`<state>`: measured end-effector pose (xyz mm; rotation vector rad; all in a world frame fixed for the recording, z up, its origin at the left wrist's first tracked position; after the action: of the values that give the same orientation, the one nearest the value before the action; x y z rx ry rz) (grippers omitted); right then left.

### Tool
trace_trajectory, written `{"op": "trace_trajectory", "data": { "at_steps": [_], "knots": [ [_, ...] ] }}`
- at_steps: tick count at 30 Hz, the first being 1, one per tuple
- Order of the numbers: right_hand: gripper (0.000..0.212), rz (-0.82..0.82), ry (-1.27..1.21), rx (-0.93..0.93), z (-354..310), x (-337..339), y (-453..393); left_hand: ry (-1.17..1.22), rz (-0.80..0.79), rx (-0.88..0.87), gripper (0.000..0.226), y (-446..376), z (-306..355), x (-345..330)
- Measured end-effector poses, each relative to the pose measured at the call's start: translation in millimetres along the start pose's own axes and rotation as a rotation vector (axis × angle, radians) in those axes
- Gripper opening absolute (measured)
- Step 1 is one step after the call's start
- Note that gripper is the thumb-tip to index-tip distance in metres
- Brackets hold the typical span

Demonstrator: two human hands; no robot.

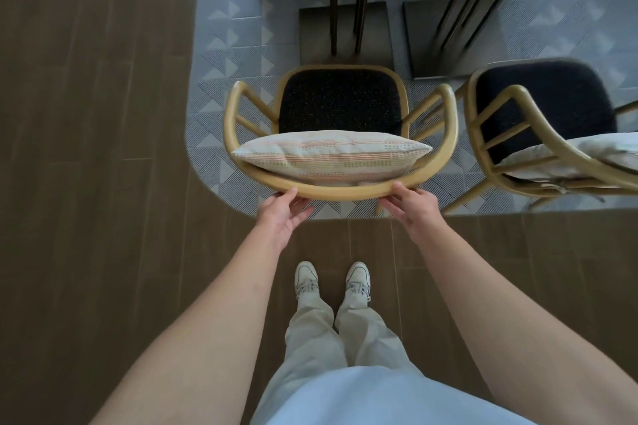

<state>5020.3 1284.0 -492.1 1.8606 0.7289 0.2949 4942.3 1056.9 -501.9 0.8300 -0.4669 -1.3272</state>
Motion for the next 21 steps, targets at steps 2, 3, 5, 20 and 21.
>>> {"op": "trace_trajectory", "data": {
  "at_steps": [2, 3, 5, 20, 21],
  "knots": [
    [0.035, 0.010, 0.010, 0.009, -0.4, 10.1, 5.0, 0.022, -0.010, 0.008, 0.016, 9.9, -9.0, -1.2],
    [0.035, 0.018, 0.014, 0.011, -0.3, 13.4, 4.1, 0.028, -0.017, 0.016, 0.015, 12.4, -12.1, -1.4],
    [0.033, 0.034, 0.024, 0.021, 0.4, 22.1, 6.5, 0.021, -0.031, 0.037, 0.020, 19.9, -22.1, -1.7],
    [0.038, 0.033, -0.028, 0.017, 18.8, 25.7, 7.9, -0.226, 0.117, -0.117, 0.025, 9.5, -7.4, 24.3],
    [0.038, 0.025, -0.027, 0.014, 19.0, 26.9, 7.7, -0.212, 0.115, -0.107, 0.022, 9.1, -8.3, 22.7]
  ]
}}
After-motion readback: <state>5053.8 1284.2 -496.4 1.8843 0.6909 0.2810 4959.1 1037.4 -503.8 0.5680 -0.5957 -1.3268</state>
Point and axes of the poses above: each hand's wrist, its own y-axis away from the middle knuckle, its own x-axis out of the back of the hand, z = x × y, the point moved 1 cm from there along -y, towards the middle knuckle, and after that the axes turned 9 degrees about -x, right-handed, at the moved point
